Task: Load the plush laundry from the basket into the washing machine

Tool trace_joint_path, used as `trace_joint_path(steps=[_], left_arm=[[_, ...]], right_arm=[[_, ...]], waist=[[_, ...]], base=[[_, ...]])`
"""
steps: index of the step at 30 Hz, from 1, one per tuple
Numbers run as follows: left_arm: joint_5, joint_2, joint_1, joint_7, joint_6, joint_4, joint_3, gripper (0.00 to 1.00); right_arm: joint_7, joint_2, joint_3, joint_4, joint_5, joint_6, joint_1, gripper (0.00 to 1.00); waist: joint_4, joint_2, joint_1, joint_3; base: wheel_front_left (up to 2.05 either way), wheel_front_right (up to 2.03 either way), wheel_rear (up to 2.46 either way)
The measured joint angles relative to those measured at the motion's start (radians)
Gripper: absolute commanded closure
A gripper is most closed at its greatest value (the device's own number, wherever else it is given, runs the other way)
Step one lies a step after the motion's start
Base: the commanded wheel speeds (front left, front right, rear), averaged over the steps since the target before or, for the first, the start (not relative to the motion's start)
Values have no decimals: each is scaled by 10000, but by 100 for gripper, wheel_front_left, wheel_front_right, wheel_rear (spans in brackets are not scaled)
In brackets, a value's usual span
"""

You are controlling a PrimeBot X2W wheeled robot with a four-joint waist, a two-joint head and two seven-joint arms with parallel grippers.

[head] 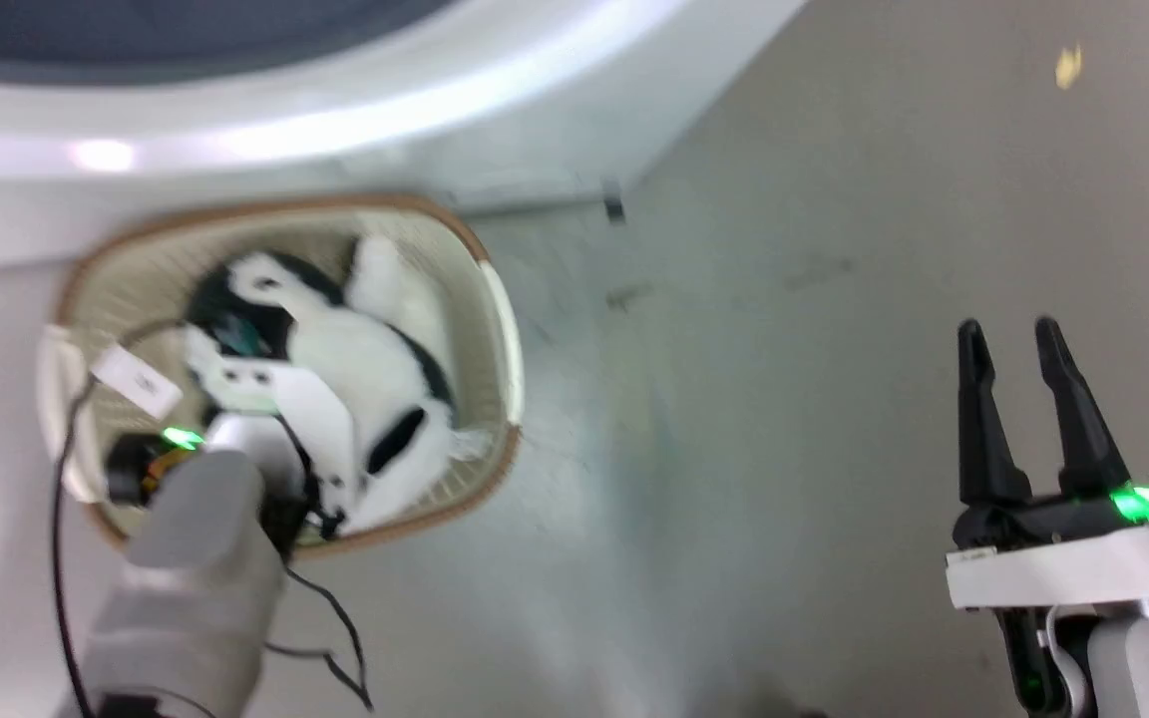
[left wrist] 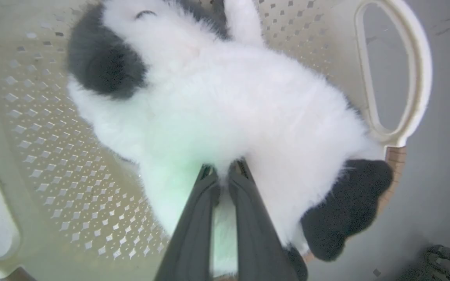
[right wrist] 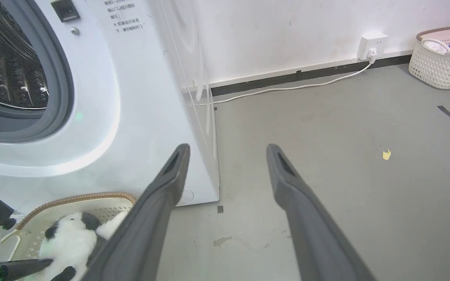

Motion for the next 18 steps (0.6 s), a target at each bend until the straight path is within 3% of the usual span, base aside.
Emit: trace_joint_path(steps=[7, 18], left_arm=[[-537, -537, 1047, -1854, -456, 125, 136, 100], [-1181, -773, 2403, -3935, -635, -761, -288, 100]], right_arm=[[0, 0, -213, 4, -408, 0, 654, 0], [0, 2, -263, 184, -738, 0, 1300, 0]], waist=[[644, 0, -2, -1771], [1624, 0, -3, -3824]], base=[[0, 0, 0], [0, 0, 0]])
